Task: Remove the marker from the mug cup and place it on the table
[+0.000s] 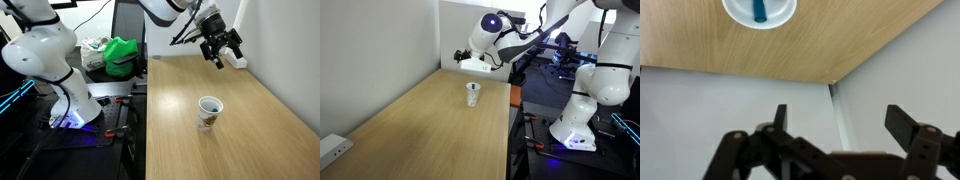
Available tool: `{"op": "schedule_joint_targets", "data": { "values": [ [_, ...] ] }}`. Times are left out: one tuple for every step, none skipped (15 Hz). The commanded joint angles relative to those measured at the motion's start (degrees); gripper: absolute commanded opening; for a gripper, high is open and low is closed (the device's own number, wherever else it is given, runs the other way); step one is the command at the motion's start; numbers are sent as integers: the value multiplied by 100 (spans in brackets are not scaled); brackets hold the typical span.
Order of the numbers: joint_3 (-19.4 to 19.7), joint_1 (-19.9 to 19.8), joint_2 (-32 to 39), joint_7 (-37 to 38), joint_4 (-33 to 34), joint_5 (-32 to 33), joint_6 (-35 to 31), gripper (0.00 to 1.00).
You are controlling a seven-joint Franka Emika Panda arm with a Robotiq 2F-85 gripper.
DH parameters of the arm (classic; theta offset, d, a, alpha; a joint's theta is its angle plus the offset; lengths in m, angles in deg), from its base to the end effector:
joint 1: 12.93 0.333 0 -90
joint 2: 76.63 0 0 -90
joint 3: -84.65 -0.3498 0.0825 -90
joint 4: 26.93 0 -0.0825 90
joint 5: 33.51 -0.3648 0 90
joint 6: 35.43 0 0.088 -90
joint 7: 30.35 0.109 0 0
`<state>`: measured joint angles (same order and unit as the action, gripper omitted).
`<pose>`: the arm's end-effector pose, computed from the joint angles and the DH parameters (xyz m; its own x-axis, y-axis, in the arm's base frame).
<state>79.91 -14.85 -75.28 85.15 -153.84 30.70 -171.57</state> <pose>0.5345 0.0152 0.4291 0.2182 -0.6637 0.7155 -0.8857 -0.4425 -0.1403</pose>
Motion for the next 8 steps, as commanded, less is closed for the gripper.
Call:
{"op": "schedule_joint_targets", "data": {
  "values": [
    [151,141,-21,312,4,266,126,100],
    [152,155,-16,415,6,311,171,100],
    [142,179,6,509,18,339,247,100],
    [127,200,31,606,27,359,316,100],
    [102,235,62,733,44,371,422,100],
    [75,284,104,869,65,382,550,100],
    [56,333,133,993,77,367,663,100],
    [33,395,171,1182,82,357,784,100]
  ]
}}
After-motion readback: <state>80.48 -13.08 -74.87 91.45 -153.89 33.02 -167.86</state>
